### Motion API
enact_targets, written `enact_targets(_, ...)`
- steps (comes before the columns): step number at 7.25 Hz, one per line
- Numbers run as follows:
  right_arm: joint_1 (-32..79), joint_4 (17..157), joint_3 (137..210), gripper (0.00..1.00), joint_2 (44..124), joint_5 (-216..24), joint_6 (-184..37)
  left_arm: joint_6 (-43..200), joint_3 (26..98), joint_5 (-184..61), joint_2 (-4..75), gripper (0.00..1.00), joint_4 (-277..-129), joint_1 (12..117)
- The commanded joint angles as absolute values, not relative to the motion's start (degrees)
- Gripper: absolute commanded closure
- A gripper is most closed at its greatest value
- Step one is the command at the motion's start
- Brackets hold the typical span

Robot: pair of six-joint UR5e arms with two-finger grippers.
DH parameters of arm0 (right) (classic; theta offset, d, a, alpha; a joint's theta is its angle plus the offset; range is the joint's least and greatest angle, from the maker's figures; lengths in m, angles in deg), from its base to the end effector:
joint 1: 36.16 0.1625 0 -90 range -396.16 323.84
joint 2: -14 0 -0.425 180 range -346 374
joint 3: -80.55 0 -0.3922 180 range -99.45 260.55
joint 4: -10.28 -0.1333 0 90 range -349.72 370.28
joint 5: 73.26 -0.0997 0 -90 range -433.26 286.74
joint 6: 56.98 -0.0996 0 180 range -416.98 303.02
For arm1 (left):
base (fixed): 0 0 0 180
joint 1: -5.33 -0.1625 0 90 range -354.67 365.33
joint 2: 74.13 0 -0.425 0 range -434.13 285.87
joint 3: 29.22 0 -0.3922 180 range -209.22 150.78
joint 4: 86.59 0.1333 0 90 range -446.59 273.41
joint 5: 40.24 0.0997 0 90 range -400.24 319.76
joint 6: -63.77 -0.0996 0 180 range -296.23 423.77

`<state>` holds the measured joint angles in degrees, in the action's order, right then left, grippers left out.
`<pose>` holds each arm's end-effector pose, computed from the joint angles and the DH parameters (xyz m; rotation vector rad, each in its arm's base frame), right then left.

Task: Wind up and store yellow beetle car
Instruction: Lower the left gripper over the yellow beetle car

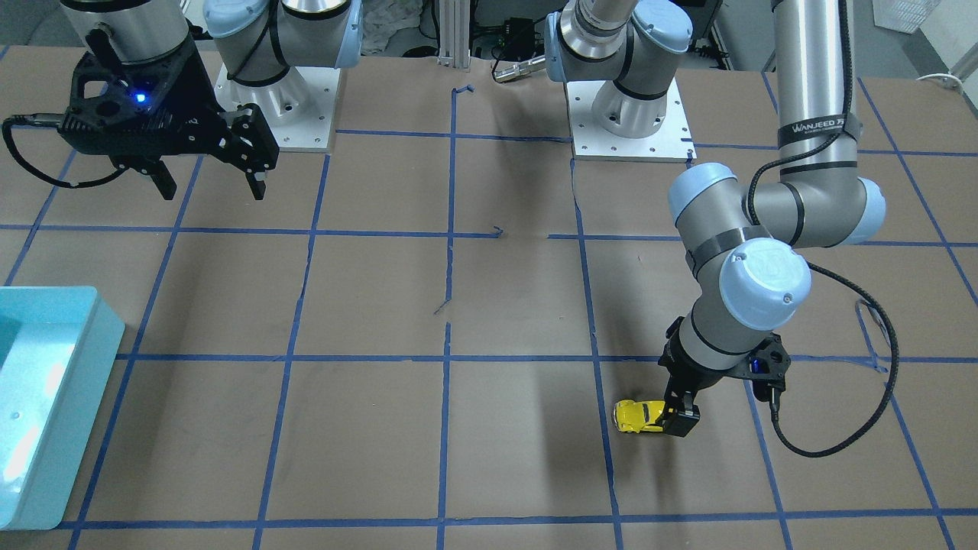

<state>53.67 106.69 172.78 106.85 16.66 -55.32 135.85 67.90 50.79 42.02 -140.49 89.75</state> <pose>0.1320 -0.4826 0.5046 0.0409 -3.1349 0.1926 -0.0706 -0.6296 0.2343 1.9622 -2.4367 0.0800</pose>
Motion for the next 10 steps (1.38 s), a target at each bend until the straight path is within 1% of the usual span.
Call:
enact_targets(1, 53.67, 106.69, 172.75, 0.0, 106.81, 16.66, -55.31, 136.27, 67.72, 50.91, 43.99, 0.0, -140.12, 89.61)
enact_targets(3, 53.67, 106.61, 172.66, 0.0, 106.81, 16.66, -55.31, 136.45, 67.9, 51.17, 45.92, 0.0, -135.82, 89.61)
enact_targets(6, 53.67, 106.61, 172.66, 0.0, 106.9, 16.66, -55.31, 136.45, 67.9, 51.17, 47.5, 0.0, -135.81, 89.61)
enact_targets(7, 53.67, 106.6, 172.66, 0.0, 106.9, 16.66, -55.31, 136.19, 67.9, 51.26, 47.6, 0.02, -135.81, 89.61)
enact_targets(8, 53.76, 106.6, 172.75, 0.0, 106.9, 16.66, -55.31, 136.45, 67.81, 51.26, 47.6, 0.31, -135.81, 89.61)
enact_targets(9, 53.76, 106.6, 172.75, 0.0, 106.9, 16.66, -55.31, 136.45, 67.72, 51.26, 47.51, 0.79, -135.81, 89.53)
enact_targets(10, 53.76, 106.6, 172.75, 0.0, 106.9, 16.66, -55.31, 137.06, 67.72, 51.17, 47.42, 0.89, -135.81, 89.53)
